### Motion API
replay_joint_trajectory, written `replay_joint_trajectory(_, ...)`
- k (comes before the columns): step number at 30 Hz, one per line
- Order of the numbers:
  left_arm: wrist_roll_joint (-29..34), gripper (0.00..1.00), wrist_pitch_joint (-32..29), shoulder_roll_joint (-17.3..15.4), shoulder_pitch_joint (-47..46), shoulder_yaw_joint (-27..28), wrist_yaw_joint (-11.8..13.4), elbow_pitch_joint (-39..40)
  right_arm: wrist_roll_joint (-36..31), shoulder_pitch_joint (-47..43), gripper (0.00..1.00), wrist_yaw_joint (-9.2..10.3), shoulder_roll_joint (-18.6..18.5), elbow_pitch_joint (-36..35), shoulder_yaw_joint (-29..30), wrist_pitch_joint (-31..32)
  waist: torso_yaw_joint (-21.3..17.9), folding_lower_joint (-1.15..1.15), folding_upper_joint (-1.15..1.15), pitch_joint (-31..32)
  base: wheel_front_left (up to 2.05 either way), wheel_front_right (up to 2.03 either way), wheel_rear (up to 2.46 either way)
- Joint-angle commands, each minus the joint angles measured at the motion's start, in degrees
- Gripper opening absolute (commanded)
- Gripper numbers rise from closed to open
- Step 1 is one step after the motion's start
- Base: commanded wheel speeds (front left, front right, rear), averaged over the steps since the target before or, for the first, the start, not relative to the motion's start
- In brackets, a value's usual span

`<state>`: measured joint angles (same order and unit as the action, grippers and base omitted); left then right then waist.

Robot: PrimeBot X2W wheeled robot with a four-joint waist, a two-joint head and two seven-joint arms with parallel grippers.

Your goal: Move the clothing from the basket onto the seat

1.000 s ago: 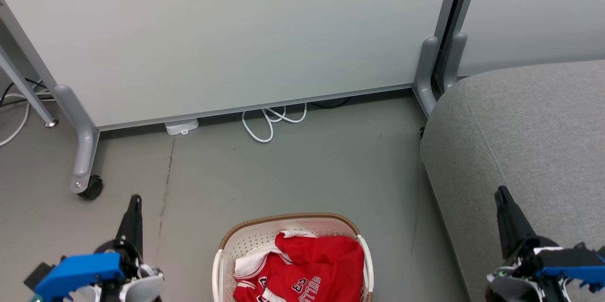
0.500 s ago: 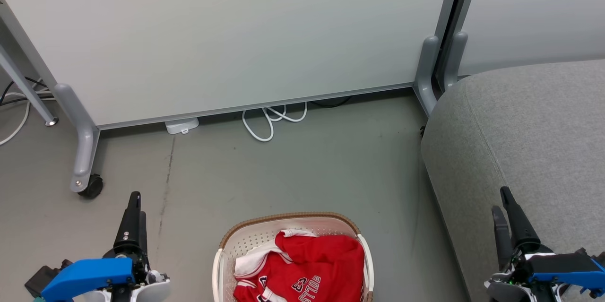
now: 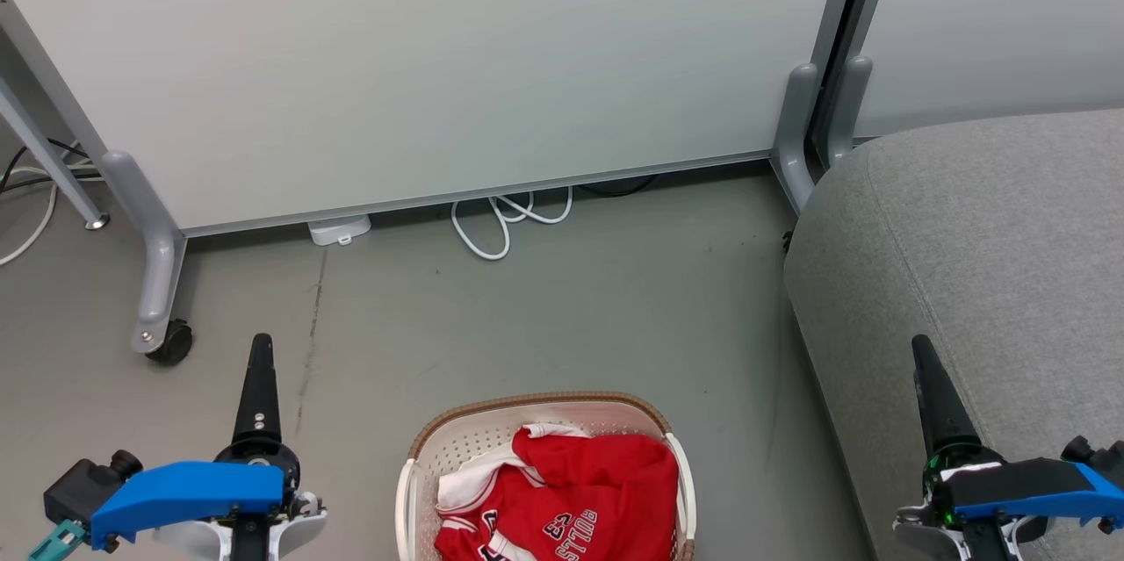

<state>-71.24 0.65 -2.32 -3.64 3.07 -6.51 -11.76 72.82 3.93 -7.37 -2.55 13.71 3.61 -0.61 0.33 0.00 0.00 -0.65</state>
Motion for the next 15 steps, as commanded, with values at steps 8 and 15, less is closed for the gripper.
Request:
replay_joint_trajectory(8,10.76,1.0,2.13,-0.52,-1.55,-2.39,1.47,2.79,-8.88,0.58,1.0,-0.08,-0.31,-1.91,-1.41,-2.15,0.16,0.0,0.0,-0.12,0.0,0.0,0.0)
replay_joint_trajectory(15,17.02,1.0,3.31,-0.54,-1.39,-4.07,2.49,3.28,-14.07,0.4,1.0,-0.09,-0.33,-2.45,-2.27,-3.33,0.25,0.0,0.0,-0.17,0.0,0.0,0.0)
